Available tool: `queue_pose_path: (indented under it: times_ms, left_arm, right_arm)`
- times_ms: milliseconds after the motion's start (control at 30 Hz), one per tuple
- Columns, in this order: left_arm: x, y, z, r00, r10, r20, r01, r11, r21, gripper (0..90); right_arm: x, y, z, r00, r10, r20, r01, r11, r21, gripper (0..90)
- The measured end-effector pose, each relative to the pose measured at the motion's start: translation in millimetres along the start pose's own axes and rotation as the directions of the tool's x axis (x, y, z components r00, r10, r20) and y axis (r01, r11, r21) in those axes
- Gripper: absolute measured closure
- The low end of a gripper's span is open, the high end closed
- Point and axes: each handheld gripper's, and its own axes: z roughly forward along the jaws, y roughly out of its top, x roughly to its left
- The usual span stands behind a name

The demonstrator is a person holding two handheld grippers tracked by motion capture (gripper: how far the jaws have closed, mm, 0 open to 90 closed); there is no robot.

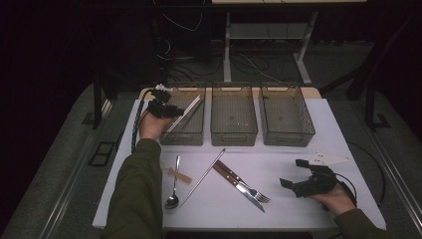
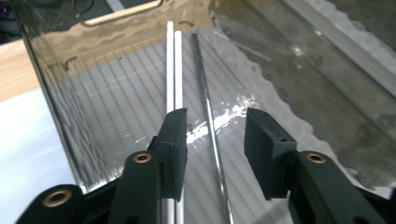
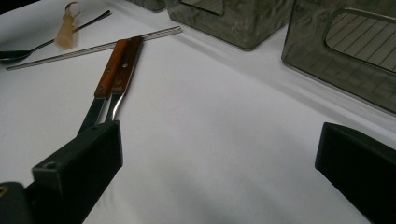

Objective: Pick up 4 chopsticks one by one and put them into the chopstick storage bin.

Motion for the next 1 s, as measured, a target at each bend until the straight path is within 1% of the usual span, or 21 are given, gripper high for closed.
queue_pose_path:
  times_ms: [67, 167, 233, 300, 367, 400, 433, 467, 533, 567, 633, 700, 733, 767, 867, 900, 933, 1000]
  left_arm:
    - [-2.9, -0.4, -3.1, 0.9999, -0.001, 0.012, 0.001, 0.9998, -0.020, 53.6]
    - [-8.6, -0.7, -8.0, 0.9995, 0.000, 0.031, 0.001, 0.9993, -0.036, 48.9]
    - [-14.6, -0.5, -12.8, 0.9995, 0.012, 0.030, -0.010, 0.9990, -0.044, 45.7]
    - [-20.6, -0.9, -17.9, 0.9992, 0.007, 0.040, -0.005, 0.9980, -0.063, 42.2]
    - [-27.0, -2.1, -23.1, 0.9988, 0.014, 0.046, -0.011, 0.9969, -0.078, 39.5]
    - [-30.8, -3.5, -26.0, 0.9985, 0.009, 0.054, -0.004, 0.9956, -0.094, 38.2]
    - [-33.2, -4.4, -27.8, 0.9982, 0.008, 0.059, -0.002, 0.9951, -0.099, 36.0]
    - [-36.9, -5.8, -30.0, 0.9980, 0.011, 0.063, -0.004, 0.9945, -0.105, 34.9]
    - [-43.8, -8.8, -35.0, 0.9976, 0.037, 0.059, -0.030, 0.9934, -0.110, 33.6]
    - [-48.0, -10.8, -36.7, 0.9974, 0.028, 0.066, -0.021, 0.9932, -0.115, 32.8]
    - [-54.0, -15.4, -40.6, 0.9958, 0.046, 0.079, -0.037, 0.9923, -0.119, 30.1]
    - [-62.1, -21.2, -45.0, 0.9951, 0.056, 0.082, -0.046, 0.9923, -0.115, 27.3]
    - [-65.5, -23.5, -46.8, 0.9953, 0.050, 0.083, -0.040, 0.9922, -0.118, 26.3]
    - [-69.7, -27.1, -49.0, 0.9944, 0.063, 0.084, -0.052, 0.9907, -0.126, 25.8]
    - [-80.4, -36.6, -53.4, 0.9938, 0.062, 0.093, -0.049, 0.9889, -0.141, 24.5]
    - [-83.1, -39.1, -54.4, 0.9937, 0.058, 0.096, -0.045, 0.9894, -0.138, 23.7]
    - [-87.3, -43.0, -55.5, 0.9930, 0.064, 0.099, -0.050, 0.9882, -0.145, 23.2]
    - [-94.4, -49.1, -57.6, 0.9927, 0.075, 0.094, -0.061, 0.9882, -0.140, 22.7]
  right_arm:
    - [-0.1, -0.1, -0.1, 1.0000, 0.000, 0.001, 0.000, 1.000, 0.001, 0.8]
    - [0.0, -0.1, -0.1, 1.0000, 0.000, 0.001, 0.000, 1.000, -0.001, 0.8]
    - [-0.2, 0.0, 0.0, 1.0000, 0.003, 0.001, -0.003, 1.000, -0.001, 0.8]
    - [-0.2, -0.1, -0.1, 1.0000, 0.004, 0.002, -0.004, 1.000, -0.002, 0.8]
    - [-0.3, -0.1, -0.3, 1.0000, 0.002, 0.002, -0.002, 1.000, -0.005, 0.8]
    - [-0.4, 0.0, -0.4, 1.0000, 0.002, 0.002, -0.002, 1.000, -0.005, 0.8]
    - [-0.3, 0.0, -0.3, 1.0000, 0.003, 0.003, -0.003, 1.000, -0.004, 0.8]
    - [-0.3, 0.0, -0.2, 1.0000, 0.002, 0.002, -0.002, 1.000, -0.004, 0.8]
    - [0.1, 0.0, -0.2, 1.0000, 0.001, 0.001, -0.001, 1.000, -0.003, 0.8]
    - [0.2, 0.0, -0.2, 1.0000, 0.001, 0.002, -0.001, 1.000, -0.002, 0.8]
    - [0.3, 0.1, -0.4, 1.0000, -0.002, 0.001, 0.002, 1.000, -0.006, 0.8]
    - [0.4, 0.5, -0.7, 1.0000, -0.002, -0.005, 0.002, 1.000, -0.010, 0.8]
    - [0.7, 0.9, -0.9, 0.9999, -0.001, -0.012, 0.001, 1.000, -0.011, 0.8]
    - [0.8, 1.1, -0.7, 0.9999, -0.004, -0.014, 0.003, 1.000, -0.013, 0.9]
    - [1.9, 1.4, 0.8, 0.9997, -0.015, -0.018, 0.014, 1.000, -0.010, 0.8]
    - [2.3, 1.5, 0.5, 0.9998, -0.011, -0.018, 0.011, 1.000, -0.010, 0.8]
    - [2.4, 1.5, 0.3, 0.9998, -0.009, -0.018, 0.009, 1.000, -0.011, 0.9]
    - [2.2, 1.3, -0.7, 0.9999, -0.005, -0.015, 0.005, 1.000, -0.013, 0.9]
